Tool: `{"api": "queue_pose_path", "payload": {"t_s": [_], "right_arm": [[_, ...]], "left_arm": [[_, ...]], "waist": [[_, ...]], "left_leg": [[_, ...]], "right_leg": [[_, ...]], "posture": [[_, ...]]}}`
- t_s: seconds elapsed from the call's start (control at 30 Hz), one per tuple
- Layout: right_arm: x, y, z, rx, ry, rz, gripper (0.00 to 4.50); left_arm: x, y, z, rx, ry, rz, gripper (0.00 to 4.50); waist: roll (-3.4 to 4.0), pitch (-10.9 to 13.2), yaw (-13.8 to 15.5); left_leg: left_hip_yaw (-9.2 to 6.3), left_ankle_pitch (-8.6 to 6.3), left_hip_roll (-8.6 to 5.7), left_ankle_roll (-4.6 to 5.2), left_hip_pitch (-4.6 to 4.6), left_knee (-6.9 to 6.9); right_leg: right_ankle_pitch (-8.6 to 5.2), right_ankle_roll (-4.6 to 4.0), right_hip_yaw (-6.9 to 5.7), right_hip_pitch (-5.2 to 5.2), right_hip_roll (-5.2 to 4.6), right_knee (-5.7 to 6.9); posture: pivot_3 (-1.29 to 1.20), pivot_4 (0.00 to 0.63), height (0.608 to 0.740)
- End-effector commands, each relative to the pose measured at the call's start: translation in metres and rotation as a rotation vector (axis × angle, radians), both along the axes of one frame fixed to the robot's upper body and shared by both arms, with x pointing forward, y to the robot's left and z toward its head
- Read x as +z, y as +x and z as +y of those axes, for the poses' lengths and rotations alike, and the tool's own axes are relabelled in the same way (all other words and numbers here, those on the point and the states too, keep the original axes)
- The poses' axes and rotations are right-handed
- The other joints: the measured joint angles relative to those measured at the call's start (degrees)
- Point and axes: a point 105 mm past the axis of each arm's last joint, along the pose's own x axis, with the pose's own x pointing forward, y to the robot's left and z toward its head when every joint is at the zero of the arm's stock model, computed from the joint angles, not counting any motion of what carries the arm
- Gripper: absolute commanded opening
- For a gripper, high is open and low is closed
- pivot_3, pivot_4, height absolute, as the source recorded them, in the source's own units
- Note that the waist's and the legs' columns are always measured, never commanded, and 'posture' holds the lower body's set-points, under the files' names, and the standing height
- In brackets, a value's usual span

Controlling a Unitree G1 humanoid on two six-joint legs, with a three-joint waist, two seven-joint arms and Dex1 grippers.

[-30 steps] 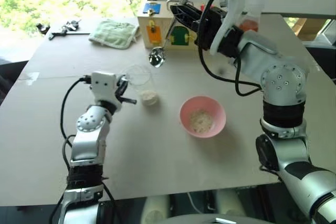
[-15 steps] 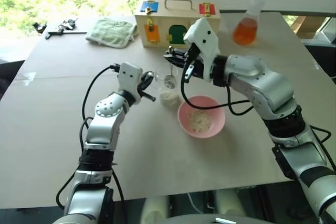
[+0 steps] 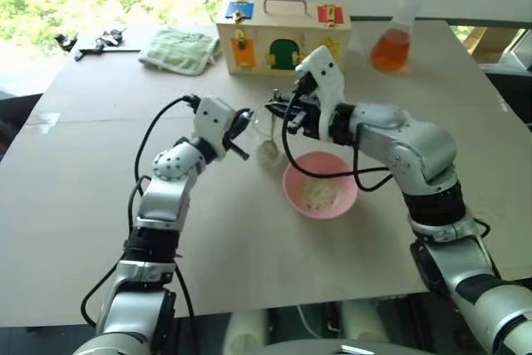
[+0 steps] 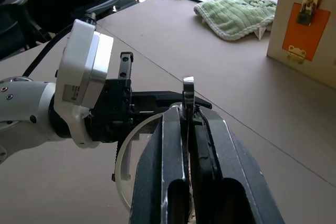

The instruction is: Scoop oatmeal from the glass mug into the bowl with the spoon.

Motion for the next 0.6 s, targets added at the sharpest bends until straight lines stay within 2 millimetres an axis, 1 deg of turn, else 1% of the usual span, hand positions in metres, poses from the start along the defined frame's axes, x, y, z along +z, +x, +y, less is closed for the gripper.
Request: {"api": "queue_pose_path", "payload": {"t_s": [0.03,0.1,0.23,0.37,0.5,0.6], "right_arm": [[0.011,0.002,-0.007,-0.029,0.086,0.068,0.0],[0.013,0.004,-0.01,-0.048,0.141,0.127,0.0],[0.015,0.004,-0.011,-0.058,0.186,0.183,0.0],[0.023,0.003,-0.012,-0.053,0.287,0.251,0.0],[0.026,0.007,-0.018,-0.087,0.284,0.247,0.0],[0.03,0.01,-0.025,-0.106,0.313,0.256,0.0]], "left_arm": [[0.006,0.0,0.0,0.0,0.009,-0.034,0.06],[0.004,0.0,-0.001,0.0,0.008,-0.032,0.06],[0.001,0.001,-0.002,-0.002,0.008,-0.028,0.06],[0.0,0.002,-0.002,0.001,0.006,-0.025,0.06],[-0.002,0.003,-0.001,0.005,0.002,-0.016,0.06],[-0.004,0.005,0.0,0.015,-0.011,-0.005,0.06]], "waist": [[0.0,0.0,0.0],[0.0,0.0,0.0],[0.01,0.0,-0.1],[0.01,0.0,-0.2],[0.01,0.0,-0.2],[0.02,0.0,-0.2]], "left_leg": [[0.0,0.0,0.0,0.0,0.0,0.01],[-0.01,0.0,0.0,0.0,0.0,0.01],[-0.01,0.0,0.0,0.0,0.0,0.01],[-0.01,0.0,0.0,0.0,0.01,0.01],[0.0,0.01,-0.01,-0.01,0.02,0.01],[-0.01,0.01,-0.01,-0.01,0.02,0.01]], "right_leg": [[0.0,0.0,0.0,0.0,0.0,0.0],[0.0,0.0,0.0,0.0,0.0,0.01],[0.0,0.0,0.0,0.0,0.0,0.03],[0.0,0.0,0.02,0.0,0.0,0.06],[0.0,0.0,0.03,0.0,0.01,0.11],[0.0,0.0,0.03,-0.01,0.01,0.1]], "posture": [[0.0,0.15,0.74],[0.0,0.15,0.74],[0.0,0.15,0.74],[0.0,0.15,0.74],[0.0,0.15,0.74],[0.0,0.15,0.74]]}}
